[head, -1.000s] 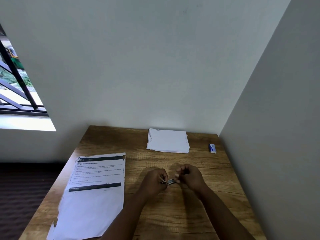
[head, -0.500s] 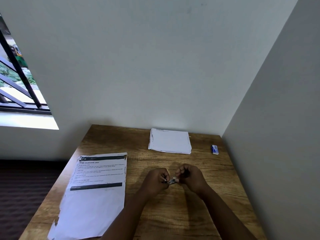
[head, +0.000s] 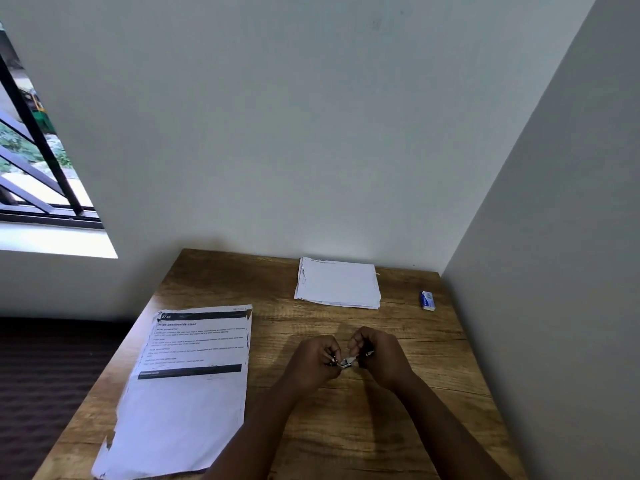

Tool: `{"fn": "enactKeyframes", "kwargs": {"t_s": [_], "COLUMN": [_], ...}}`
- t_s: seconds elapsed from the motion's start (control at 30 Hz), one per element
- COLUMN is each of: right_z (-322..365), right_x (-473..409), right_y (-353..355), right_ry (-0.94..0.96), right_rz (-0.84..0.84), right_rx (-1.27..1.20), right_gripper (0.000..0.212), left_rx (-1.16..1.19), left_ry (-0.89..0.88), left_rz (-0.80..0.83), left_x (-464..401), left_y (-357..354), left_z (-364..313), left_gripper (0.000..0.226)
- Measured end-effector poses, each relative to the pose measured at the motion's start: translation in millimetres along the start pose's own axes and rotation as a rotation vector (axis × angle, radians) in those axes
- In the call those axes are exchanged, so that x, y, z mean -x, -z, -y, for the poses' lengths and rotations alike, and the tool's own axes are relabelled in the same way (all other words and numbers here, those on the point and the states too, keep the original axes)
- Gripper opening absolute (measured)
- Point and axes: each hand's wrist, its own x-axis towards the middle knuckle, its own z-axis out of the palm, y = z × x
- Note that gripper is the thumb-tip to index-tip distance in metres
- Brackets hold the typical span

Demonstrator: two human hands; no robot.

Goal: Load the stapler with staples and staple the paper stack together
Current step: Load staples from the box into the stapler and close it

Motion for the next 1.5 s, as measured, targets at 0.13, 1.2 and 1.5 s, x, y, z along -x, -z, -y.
{"fn": "enactKeyframes", "kwargs": {"t_s": [0.13,1.2,1.5], "right_z": [-0.7,-25.1,-20.1], "right_x": [0.1,8.4,8.8], "right_y": [-1.3,-9.3,-5.7], "right_ry": [-0.001,-0.363,-0.385], "right_rz": [0.015,-0.132,-0.106], "right_rx": [0.013,-0.265,-0.724], "right_gripper": [0.026,0.007,0.012], "left_rx": [0.000,0.119,0.302], "left_ry": [-0.013,0.038,0.226], "left_rz": [-0.002,0.071,0.103], "left_x": [2.2,4.6,1.1], "left_y": [-0.6,-3.9,-6.2], "left_z": [-0.1,4.2,8.6], "left_gripper": [0.038,0.017,0.038]}}
